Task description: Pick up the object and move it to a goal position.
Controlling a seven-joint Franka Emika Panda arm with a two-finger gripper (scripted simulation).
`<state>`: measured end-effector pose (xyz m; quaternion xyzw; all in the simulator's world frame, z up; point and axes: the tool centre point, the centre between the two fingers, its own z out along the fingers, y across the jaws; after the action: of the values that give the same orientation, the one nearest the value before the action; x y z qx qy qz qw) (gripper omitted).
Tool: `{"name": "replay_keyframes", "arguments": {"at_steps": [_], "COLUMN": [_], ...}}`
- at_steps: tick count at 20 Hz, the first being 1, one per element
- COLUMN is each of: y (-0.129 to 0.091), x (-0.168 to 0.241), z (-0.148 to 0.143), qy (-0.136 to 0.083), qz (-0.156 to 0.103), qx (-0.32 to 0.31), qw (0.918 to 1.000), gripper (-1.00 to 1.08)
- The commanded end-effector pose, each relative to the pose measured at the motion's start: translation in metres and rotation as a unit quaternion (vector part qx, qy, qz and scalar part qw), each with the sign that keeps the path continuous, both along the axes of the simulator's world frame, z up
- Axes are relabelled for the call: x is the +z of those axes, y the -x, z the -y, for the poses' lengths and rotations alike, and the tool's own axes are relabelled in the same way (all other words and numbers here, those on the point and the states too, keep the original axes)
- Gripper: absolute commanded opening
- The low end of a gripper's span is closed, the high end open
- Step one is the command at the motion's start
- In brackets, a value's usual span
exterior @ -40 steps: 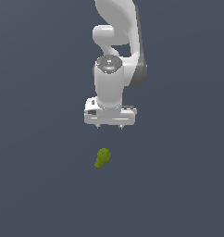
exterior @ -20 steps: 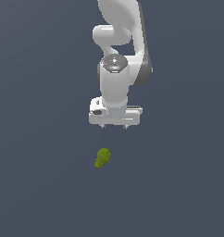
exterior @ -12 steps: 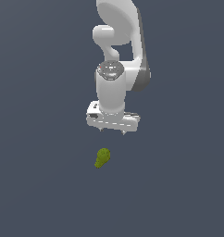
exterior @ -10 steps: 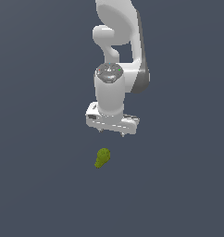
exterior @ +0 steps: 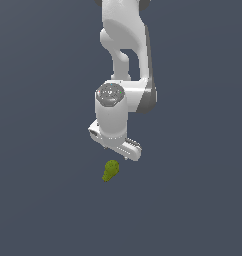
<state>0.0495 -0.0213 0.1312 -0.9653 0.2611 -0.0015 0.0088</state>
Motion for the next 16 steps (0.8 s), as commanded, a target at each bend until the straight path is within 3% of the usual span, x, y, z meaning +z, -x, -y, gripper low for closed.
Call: {"name": "replay_keyframes", "arguments": {"at_steps": [1, 9, 16], "y": [-0.007, -0.024, -0.033], "x": [-0.007, -0.026, -0.037], "z": [0.005, 0.019, 0.026], "qy": [0.001, 0.004, 0.006], "qz": [-0.001, -0.004, -0.005], "qx": [-0.039, -0.148, -0.204], "qw": [0.9992, 0.9889, 0.9790], "gripper": [1.00, 1.00, 1.00]}}
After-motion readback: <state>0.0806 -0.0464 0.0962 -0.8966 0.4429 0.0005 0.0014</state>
